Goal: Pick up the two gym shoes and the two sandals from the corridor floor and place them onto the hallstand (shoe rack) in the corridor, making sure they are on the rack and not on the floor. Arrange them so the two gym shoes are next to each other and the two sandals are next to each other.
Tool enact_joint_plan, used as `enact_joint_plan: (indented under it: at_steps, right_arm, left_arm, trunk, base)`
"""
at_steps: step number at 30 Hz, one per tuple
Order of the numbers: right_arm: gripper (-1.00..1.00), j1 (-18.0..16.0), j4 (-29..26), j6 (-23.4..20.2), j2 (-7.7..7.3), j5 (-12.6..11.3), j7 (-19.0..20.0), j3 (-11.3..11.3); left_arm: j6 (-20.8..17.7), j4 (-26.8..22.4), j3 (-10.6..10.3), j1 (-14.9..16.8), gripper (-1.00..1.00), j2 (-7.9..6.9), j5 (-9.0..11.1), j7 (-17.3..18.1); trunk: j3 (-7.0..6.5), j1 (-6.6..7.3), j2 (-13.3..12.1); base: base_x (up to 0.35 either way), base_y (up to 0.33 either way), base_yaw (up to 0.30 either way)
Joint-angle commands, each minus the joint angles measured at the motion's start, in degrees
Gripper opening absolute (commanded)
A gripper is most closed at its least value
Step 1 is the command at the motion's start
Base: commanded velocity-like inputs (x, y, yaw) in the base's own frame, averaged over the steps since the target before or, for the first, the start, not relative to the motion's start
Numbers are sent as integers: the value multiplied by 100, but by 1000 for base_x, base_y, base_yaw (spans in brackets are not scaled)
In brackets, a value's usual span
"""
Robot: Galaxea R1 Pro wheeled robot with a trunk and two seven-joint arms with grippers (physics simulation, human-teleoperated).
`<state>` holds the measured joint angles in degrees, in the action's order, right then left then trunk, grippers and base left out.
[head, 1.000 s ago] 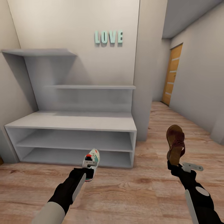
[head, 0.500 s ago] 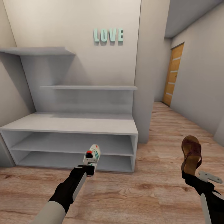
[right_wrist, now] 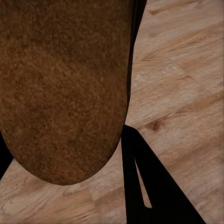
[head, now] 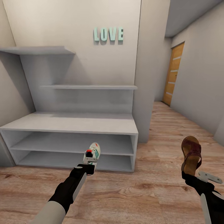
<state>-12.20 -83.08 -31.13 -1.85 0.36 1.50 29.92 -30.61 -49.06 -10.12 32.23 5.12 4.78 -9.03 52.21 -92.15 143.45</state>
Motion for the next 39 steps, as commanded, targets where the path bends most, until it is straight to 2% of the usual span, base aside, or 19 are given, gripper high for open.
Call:
enact_joint_plan:
  at_steps: [1, 3, 29, 39]
  right_arm:
    - [-100, -6, -7, -33, 0, -9, 0, 5]
    - [-100, -7, -7, -33, 0, -10, 0, 5]
    - [-100, -8, -6, -33, 0, -7, 0, 5]
    - [-100, -5, -6, -34, 0, -8, 0, 5]
  left_arm:
    - [-24, -7, -16, 3, -100, -3, 50, -47]
    - [-24, -7, -14, 3, -100, -3, 50, -45]
    - [-20, -7, -7, 3, -100, -11, 50, -43]
    - [-7, -11, -9, 3, -100, -4, 50, -47]
  trunk:
    - [15, 1, 3]
    - [33, 1, 3]
    - [844, -66, 38]
    - [851, -66, 38]
  base:
    - [0, 0, 0]
    - [0, 0, 0]
    - [0, 0, 0]
    - [5, 0, 0]
